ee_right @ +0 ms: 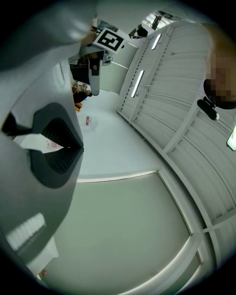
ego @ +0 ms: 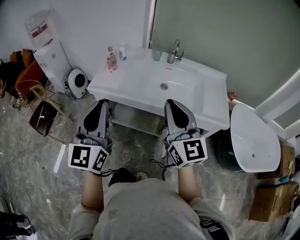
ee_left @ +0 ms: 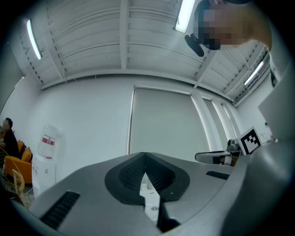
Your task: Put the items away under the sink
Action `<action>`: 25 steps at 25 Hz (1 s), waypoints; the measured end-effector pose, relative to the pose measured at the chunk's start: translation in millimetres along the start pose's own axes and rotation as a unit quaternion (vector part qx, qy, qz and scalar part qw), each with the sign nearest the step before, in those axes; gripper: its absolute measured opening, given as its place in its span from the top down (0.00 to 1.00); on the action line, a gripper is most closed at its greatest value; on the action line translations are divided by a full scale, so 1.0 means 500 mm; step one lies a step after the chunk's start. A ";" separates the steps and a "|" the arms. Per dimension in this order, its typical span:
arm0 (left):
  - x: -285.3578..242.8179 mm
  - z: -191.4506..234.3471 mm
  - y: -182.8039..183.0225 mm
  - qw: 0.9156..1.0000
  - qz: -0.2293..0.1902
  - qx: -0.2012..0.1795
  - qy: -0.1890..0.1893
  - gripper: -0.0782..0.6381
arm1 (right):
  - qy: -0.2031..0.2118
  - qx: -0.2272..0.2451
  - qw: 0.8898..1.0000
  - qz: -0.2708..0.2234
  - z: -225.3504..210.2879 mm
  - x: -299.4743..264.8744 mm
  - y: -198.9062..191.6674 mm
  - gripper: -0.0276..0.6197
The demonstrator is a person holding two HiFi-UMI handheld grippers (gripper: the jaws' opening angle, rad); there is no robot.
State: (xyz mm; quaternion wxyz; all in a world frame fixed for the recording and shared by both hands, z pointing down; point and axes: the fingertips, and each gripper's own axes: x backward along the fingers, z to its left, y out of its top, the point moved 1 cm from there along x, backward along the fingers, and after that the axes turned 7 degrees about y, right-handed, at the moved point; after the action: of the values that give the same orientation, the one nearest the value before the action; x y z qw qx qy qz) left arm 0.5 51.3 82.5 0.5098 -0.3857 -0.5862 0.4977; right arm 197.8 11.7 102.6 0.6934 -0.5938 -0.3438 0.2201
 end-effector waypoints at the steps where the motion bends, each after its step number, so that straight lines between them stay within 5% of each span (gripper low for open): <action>1: -0.009 0.003 -0.002 1.000 0.002 -0.001 -0.001 0.88 | 0.000 -0.003 1.000 0.003 -0.005 -0.007 -0.006 0.94; 25: -0.439 0.282 -0.095 0.991 0.015 0.013 -0.134 0.88 | -0.127 -0.004 0.992 0.006 -0.147 -0.431 -0.096 0.94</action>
State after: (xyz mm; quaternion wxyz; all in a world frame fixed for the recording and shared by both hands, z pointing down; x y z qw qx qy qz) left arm -95.4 -195.9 84.0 0.4242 -0.3177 -0.6367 0.5601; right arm 103.4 -201.0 98.4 0.6404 -0.5661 -0.4260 0.2965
